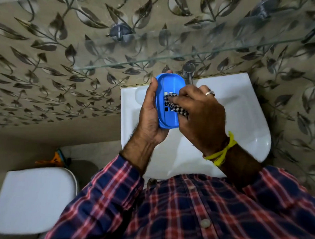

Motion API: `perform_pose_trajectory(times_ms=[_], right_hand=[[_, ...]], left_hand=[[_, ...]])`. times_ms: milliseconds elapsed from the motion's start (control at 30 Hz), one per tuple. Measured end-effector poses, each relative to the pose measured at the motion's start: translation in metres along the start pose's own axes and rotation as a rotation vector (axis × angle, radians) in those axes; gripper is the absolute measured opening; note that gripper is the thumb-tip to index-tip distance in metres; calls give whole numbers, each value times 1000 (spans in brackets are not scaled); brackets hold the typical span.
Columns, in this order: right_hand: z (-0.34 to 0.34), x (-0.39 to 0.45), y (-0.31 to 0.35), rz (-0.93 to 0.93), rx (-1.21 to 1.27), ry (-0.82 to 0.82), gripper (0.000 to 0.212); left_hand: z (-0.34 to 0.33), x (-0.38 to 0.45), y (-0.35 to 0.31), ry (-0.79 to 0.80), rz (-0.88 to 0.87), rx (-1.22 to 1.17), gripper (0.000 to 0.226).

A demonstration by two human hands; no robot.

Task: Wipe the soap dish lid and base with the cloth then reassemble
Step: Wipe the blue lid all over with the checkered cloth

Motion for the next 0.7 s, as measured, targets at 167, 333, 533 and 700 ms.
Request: perform_pose_trajectory(times_ms=[167, 333, 533, 700], right_hand=[[6, -1, -6, -121, 17, -36, 36], [17, 3, 5, -198, 90, -111, 41], [18, 23, 11, -105, 37, -94, 34], [22, 20, 2, -135, -59, -108, 31]], left_hand=[[2, -1, 8, -16, 7, 2, 60], [-5, -6, -6, 74, -60, -54, 55], [-14, -8, -1, 69, -65, -29, 52], [-13, -10, 4, 16, -42, 5, 52]])
Point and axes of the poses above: each hand's wrist, its own x-axis towards the middle knuckle, its own z-axis out of the back of the hand, y = z × x, the point moved 5 cm from there along x, towards the middle knuckle, and after that the axes turned 11 degrees about z, right-handed, at the moved point
